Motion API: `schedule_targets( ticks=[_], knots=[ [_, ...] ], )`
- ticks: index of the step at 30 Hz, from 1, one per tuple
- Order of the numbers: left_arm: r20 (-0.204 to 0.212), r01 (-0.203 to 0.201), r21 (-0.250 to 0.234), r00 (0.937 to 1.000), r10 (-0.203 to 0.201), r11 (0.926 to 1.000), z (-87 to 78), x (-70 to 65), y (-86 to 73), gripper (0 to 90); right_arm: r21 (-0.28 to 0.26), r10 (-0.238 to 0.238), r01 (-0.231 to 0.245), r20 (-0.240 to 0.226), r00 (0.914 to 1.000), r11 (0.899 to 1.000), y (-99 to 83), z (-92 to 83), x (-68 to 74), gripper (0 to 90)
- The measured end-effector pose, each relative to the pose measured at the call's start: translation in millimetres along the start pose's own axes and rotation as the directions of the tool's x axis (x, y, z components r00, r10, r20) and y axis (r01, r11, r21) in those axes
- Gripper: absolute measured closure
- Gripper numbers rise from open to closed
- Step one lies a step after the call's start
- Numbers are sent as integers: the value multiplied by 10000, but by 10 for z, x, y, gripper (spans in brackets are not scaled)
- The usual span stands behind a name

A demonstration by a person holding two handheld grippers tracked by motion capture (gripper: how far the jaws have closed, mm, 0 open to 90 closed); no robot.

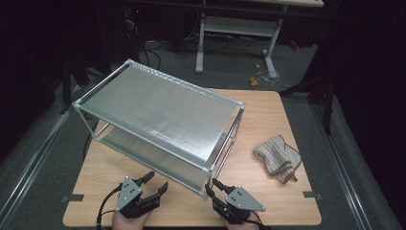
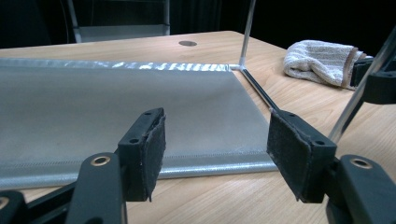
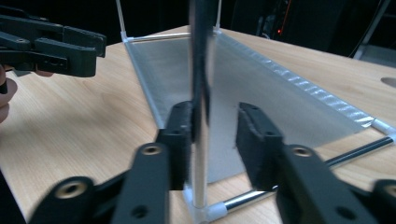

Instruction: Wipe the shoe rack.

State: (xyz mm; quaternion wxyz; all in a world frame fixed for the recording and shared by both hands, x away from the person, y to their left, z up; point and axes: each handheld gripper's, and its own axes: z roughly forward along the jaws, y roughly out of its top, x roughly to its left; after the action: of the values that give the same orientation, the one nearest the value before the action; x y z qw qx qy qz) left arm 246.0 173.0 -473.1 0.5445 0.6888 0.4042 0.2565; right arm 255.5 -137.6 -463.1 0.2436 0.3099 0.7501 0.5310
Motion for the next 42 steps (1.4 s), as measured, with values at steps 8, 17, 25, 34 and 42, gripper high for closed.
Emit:
schedule_targets(
  ticks=[8, 17, 25, 34, 42],
  knots=[
    [94, 8, 13, 10000, -8, 10000, 30, -11, 5, 375, -56, 24, -22, 318, 9995, 10000, -2, 2, -68, 811],
    [45, 84, -36, 10000, -83, 10000, 13, 15, 12, 376, -130, 736, -724, 1969, 9777, 9973, -46, -87, -587, 810],
    [3, 123, 4, 9999, -123, 9999, 9, 25, 10, 376, -100, 1018, -1041, 3178, 9427, 9945, -69, -135, -1058, 811],
    [11, 124, 75, 9999, -124, 9999, 25, 31, 3, 377, 64, 1075, -1210, 4152, 9034, 9926, -16, -2, -1465, 808],
    [60, 142, 54, 9999, -142, 9999, 31, 36, -3, 377, 248, 1054, -1324, 4696, 8766, 9909, 41, 146, -1687, 803]
  ],
)
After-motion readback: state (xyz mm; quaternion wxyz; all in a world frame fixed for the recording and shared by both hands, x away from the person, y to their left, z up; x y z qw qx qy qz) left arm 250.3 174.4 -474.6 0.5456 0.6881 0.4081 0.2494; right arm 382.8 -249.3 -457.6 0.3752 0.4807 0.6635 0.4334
